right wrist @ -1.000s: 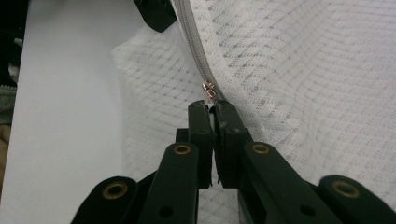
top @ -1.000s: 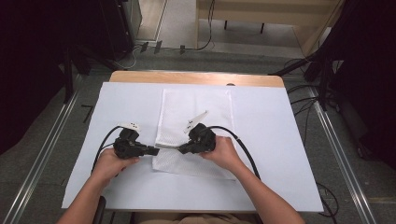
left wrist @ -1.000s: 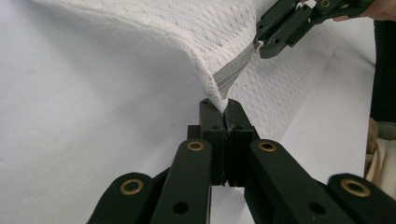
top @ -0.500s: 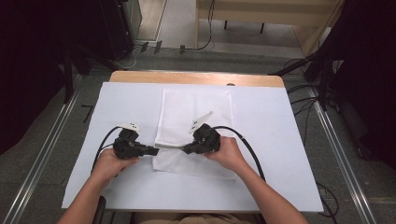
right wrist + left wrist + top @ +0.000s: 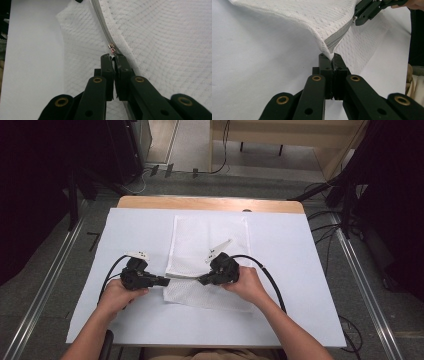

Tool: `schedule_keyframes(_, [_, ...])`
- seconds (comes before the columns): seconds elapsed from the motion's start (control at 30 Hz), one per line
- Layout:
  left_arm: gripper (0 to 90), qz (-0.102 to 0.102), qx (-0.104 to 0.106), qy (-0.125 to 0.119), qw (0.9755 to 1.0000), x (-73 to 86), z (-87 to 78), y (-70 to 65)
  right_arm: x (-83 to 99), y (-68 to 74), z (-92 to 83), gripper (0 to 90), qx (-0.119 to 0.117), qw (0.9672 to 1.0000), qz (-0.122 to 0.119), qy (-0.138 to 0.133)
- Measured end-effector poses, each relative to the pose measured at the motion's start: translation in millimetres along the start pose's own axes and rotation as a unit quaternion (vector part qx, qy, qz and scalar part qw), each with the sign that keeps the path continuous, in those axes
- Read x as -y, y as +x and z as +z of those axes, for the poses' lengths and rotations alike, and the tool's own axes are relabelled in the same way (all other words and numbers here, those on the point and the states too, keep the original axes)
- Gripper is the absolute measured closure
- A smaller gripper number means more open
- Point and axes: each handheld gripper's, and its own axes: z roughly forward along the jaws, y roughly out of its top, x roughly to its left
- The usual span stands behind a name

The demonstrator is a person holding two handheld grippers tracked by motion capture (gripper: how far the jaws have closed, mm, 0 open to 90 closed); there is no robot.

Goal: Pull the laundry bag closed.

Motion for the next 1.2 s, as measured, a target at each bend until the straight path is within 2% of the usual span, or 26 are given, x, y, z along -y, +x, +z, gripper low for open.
schedule_keyframes(0.23, [89.9, 0.002, -0.001, -0.002, 1.0, -0.1, -0.7, -0.1, 5.7, -1.7, -4.9, 88.8, 0.001, 0.9999, 0.01, -0.005])
schedule_keyframes(0.3, [89.9, 0.001, 0.0, -0.002, 1.0, 0.0, -0.7, 0.1, 6.6, -2.0, -5.8, 88.7, 0.004, 1.0, 0.004, -0.005])
schedule_keyframes(1.2, [89.9, 0.006, 0.003, -0.003, 1.0, 0.1, -1.6, 0.0, 28.2, -6.1, -21.9, 88.7, 0.017, 0.9997, 0.016, 0.003])
